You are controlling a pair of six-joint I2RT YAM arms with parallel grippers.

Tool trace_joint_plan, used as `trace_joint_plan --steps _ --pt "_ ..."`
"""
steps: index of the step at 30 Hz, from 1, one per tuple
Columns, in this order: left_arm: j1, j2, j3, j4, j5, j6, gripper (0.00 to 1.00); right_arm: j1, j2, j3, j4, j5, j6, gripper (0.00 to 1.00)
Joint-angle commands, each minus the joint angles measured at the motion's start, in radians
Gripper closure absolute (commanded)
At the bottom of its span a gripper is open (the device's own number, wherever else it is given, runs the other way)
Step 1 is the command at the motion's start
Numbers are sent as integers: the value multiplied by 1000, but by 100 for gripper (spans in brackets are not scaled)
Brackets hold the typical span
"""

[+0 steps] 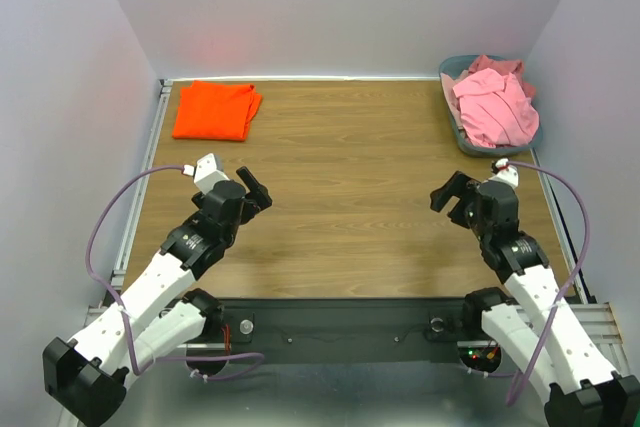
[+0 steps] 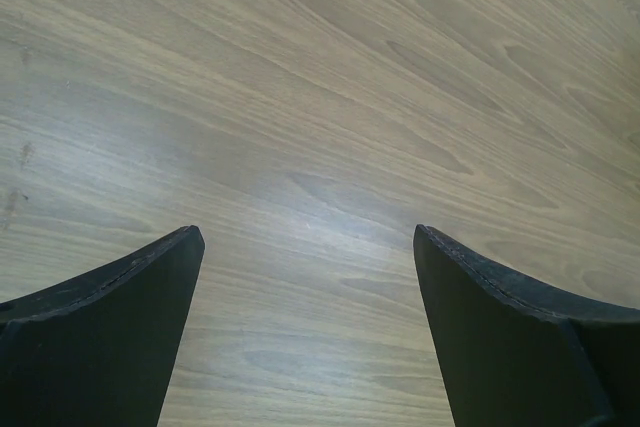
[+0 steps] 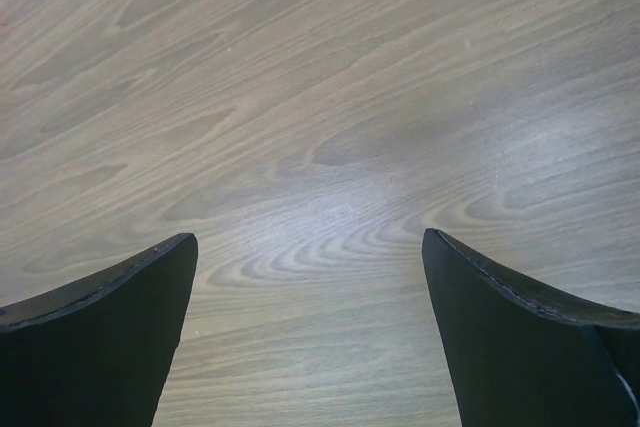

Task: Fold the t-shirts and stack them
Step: Grab the tshirt from the pile

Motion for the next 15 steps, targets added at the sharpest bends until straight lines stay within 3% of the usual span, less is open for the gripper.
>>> trace_joint_plan --steps 1,6,9,15 --pt "0 -1 -3 7 -42 -18 2 -1 -26 13 45 29 9 0" --pt "0 -13 -9 26 -31 -12 2 1 8 59 68 92 17 0" --pt "0 -16 -6 40 -31 -9 2 1 96 151 69 217 76 0" --pt "0 -18 20 1 -62 -10 2 -8 546 507 74 311 -37 0"
